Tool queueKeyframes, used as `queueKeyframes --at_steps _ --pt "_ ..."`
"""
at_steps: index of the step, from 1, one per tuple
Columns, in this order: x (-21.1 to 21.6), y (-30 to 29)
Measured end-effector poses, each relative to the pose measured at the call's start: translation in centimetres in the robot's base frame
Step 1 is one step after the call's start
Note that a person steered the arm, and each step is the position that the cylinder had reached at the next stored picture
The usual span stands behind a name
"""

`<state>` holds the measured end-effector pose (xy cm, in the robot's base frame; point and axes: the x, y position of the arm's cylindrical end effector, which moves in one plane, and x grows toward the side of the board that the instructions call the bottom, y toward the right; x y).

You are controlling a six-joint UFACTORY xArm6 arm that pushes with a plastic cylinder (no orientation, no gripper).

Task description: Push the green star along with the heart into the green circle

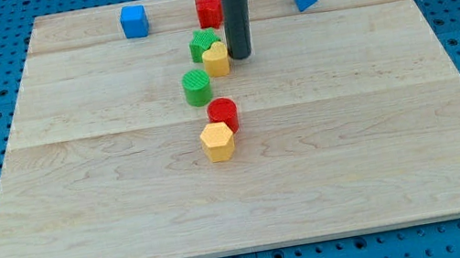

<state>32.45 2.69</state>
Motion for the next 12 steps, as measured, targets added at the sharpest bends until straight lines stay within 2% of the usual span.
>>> queueKeyframes --at_steps 1,3,4,5,6,7,8,9,10,11,12 --pt "0.9 1.3" --pt "-5.3 -1.6" --pt "-3.9 -6.4" --pt "-3.7 -8.7" --pt "-3.7 -6.4" --pt "-2.9 1.3" --pt "1.1 -1.8" --pt "1.1 -5.7" --pt "1.4 -1.3" --pt "-0.7 -0.6" --pt "-1.5 4.7"
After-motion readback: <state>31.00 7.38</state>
